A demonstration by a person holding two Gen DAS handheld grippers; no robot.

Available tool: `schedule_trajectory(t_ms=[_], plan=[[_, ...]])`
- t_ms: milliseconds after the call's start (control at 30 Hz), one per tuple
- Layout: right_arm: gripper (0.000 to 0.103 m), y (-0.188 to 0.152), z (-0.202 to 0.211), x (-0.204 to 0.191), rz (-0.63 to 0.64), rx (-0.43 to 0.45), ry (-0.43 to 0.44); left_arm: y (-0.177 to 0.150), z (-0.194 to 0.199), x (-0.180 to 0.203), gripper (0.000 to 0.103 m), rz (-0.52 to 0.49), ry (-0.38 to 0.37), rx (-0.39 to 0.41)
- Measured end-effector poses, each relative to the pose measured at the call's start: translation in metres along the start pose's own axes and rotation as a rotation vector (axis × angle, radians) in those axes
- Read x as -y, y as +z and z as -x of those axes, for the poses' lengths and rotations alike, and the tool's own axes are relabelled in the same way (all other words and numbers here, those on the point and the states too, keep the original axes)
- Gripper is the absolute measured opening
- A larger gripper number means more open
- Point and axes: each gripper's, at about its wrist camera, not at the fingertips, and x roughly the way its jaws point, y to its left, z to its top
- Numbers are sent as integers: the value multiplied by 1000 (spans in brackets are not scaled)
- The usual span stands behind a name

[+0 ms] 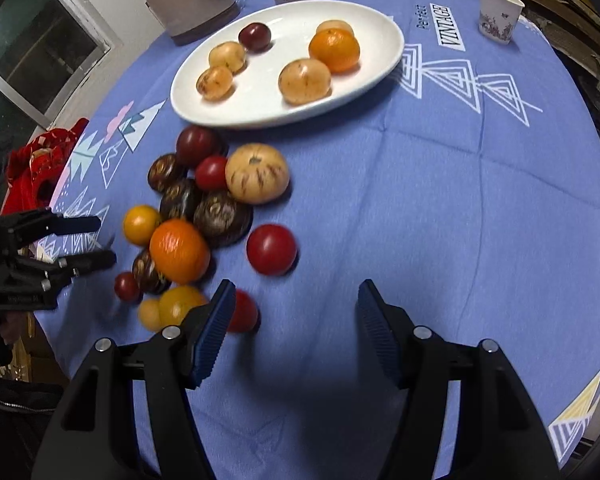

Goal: Organize fruits
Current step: 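Grasp a red tomato with the left tool while the right tool grasps another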

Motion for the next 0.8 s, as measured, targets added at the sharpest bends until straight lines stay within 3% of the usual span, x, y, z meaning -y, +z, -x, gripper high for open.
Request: schedule_trajectory(t_ms=[233,400,467,600,700,800], plan=[[62,-6,3,0,-8,-8,0,-15,-15,11,65,-45,-38,-44],[62,-8,3,-3,-2,-14,3,-14,-22,14,45,-59,-35,-32],[62,-9,2,-5,5,-20,5,-12,-24,16,30,-70,-28,-21],[61,-12,-4,-16,74,-45,-1,-10,-25,17,26,-67,-28,-13],[39,-15,-14,-26,130,-83,10,-10,-24,14,26,-53,-43,-8],[39,-12,-20,-35,169,-69,15,-13,-22,9,26,-42,-52,-1]])
